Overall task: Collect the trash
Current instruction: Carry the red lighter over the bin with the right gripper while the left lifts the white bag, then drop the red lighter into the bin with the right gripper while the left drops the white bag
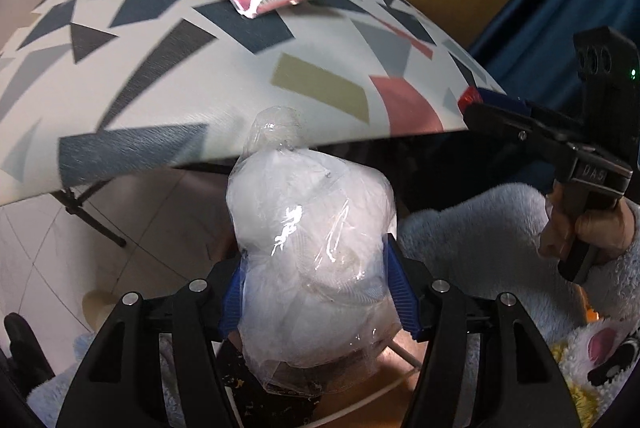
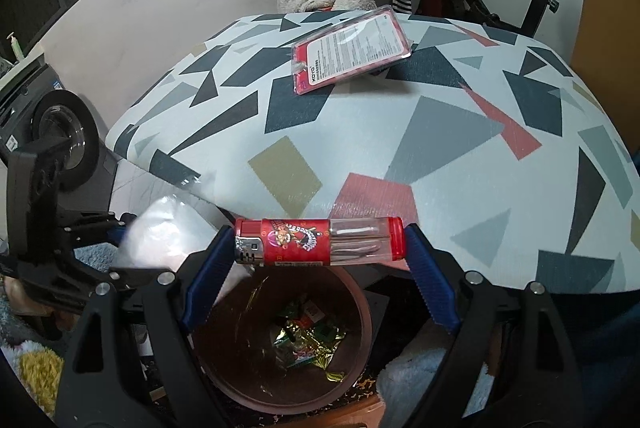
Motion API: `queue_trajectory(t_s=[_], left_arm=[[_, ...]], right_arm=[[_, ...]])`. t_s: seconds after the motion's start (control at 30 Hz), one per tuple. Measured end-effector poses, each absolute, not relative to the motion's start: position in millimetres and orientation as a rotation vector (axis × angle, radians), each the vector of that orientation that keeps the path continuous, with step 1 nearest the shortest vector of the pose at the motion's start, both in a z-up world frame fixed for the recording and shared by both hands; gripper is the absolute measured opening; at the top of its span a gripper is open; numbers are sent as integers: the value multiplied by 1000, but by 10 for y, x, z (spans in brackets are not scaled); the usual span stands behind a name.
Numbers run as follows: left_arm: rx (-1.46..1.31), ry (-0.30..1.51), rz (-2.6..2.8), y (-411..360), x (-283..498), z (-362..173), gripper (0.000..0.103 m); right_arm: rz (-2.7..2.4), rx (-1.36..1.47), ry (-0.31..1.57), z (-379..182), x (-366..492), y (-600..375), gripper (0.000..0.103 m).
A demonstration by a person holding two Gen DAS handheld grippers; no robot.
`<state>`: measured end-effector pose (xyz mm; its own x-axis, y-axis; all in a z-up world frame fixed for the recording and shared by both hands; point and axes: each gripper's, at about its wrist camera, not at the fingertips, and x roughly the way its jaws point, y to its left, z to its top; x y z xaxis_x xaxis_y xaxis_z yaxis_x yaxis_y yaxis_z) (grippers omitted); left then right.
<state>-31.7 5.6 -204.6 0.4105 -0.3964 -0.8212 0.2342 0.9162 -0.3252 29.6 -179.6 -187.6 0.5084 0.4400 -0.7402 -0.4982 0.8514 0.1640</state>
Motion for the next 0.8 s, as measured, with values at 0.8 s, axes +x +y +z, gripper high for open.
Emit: queue_trajectory(t_s=[0.8], left_arm=[[-156,941,-213,422,-448,-1720,96]], right_arm=[[635,-131,975,-2382,29,-1574,83]])
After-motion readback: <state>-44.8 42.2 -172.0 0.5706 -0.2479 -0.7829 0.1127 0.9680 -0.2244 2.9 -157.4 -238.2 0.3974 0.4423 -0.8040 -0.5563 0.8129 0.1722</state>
